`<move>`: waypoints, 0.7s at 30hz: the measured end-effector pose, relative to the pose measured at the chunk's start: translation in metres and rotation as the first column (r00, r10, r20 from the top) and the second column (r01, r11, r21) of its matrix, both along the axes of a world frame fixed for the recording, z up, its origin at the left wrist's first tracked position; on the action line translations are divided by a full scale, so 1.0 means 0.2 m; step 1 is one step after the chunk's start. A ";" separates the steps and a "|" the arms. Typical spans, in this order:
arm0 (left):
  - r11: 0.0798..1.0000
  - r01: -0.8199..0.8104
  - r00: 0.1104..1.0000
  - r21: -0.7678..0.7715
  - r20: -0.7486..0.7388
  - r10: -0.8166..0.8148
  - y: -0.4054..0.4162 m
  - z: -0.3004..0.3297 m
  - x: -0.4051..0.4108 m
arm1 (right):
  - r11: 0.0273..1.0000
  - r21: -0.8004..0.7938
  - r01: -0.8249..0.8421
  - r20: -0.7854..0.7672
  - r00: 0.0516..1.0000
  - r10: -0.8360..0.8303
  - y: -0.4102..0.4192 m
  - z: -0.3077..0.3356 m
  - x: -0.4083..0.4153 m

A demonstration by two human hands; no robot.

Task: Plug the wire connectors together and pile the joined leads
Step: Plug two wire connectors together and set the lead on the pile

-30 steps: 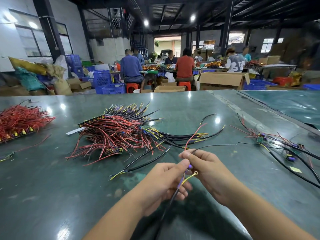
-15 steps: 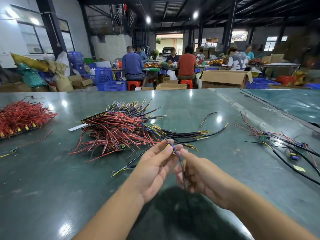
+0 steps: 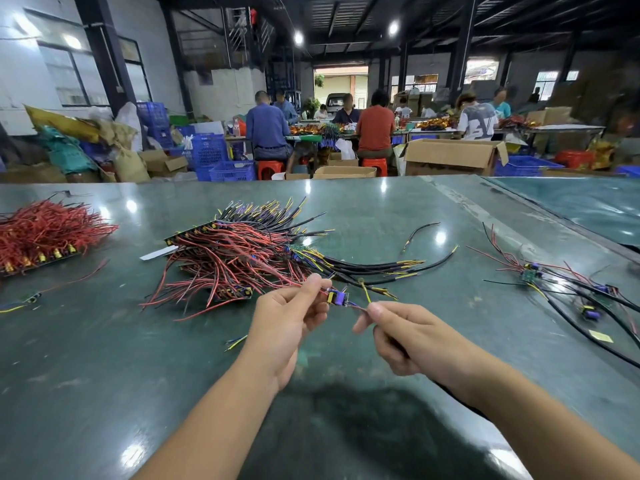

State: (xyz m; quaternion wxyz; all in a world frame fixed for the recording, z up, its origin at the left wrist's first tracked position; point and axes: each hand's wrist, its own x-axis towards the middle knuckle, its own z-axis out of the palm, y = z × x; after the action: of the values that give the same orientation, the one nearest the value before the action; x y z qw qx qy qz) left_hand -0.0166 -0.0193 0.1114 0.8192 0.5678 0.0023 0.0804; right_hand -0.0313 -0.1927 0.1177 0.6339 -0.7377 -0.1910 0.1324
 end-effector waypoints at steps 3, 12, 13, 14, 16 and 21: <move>0.997 -0.070 0.998 -0.023 0.007 0.070 0.04 0.01 0.02 | 0.998 -0.055 -0.013 0.029 0.999 0.015 -0.02 0.00 0.01; 0.950 -0.275 0.961 -0.148 -0.032 0.273 0.18 0.04 0.07 | 0.983 -0.180 -0.029 0.021 0.999 0.034 -0.06 -0.01 0.01; 0.945 -0.288 0.957 -0.152 -0.035 0.286 0.19 0.04 0.07 | 0.986 -0.168 -0.018 0.031 0.999 0.024 -0.06 -0.02 0.01; 0.941 -0.302 0.953 -0.156 -0.041 0.299 0.19 0.04 0.07 | 0.988 -0.152 -0.010 0.037 0.999 0.015 -0.05 -0.02 0.01; 0.930 -0.327 0.945 -0.170 -0.061 0.321 0.19 0.03 0.07 | 0.991 -0.131 -0.017 0.030 0.999 0.022 -0.04 -0.03 0.01; 0.903 -0.362 0.932 -0.232 -0.122 0.342 0.22 0.04 0.08 | 0.981 -0.157 -0.111 0.004 0.994 0.113 -0.03 -0.03 0.01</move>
State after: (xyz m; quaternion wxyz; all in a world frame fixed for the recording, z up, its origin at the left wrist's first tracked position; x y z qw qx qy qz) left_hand -0.0004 0.0253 0.1189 0.8556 0.4526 0.1470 0.2037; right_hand -0.0302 -0.1981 0.1126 0.5642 -0.7742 -0.2254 0.1776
